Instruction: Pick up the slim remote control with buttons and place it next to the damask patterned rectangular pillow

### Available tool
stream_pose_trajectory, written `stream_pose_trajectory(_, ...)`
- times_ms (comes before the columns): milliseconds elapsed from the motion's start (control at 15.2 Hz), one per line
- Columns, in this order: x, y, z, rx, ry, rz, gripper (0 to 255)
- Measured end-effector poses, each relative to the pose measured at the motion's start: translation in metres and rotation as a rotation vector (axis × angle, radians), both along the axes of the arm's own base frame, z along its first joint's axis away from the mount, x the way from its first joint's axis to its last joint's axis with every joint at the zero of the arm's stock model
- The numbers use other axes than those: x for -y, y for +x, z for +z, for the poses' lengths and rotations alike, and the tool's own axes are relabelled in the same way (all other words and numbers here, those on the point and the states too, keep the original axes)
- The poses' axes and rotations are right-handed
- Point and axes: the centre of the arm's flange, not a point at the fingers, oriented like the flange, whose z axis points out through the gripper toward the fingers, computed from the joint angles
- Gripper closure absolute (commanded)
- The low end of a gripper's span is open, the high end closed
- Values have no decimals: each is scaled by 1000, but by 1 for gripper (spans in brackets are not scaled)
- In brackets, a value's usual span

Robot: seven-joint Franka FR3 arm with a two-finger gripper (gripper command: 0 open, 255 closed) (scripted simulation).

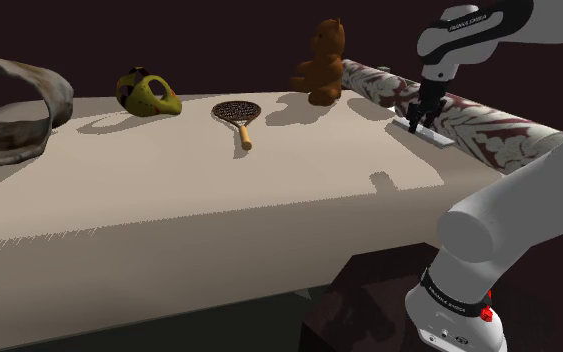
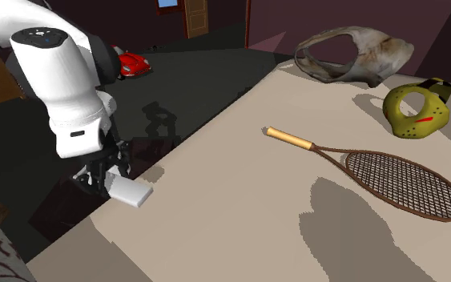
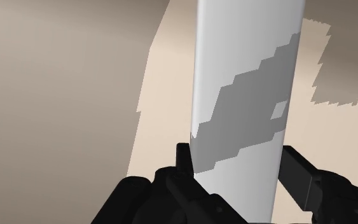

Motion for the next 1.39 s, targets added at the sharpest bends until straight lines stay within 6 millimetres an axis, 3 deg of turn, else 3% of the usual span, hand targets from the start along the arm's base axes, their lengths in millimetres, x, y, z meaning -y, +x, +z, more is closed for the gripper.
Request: stream_pose_trajectory(1386,1,0,-106,0,0,0,255)
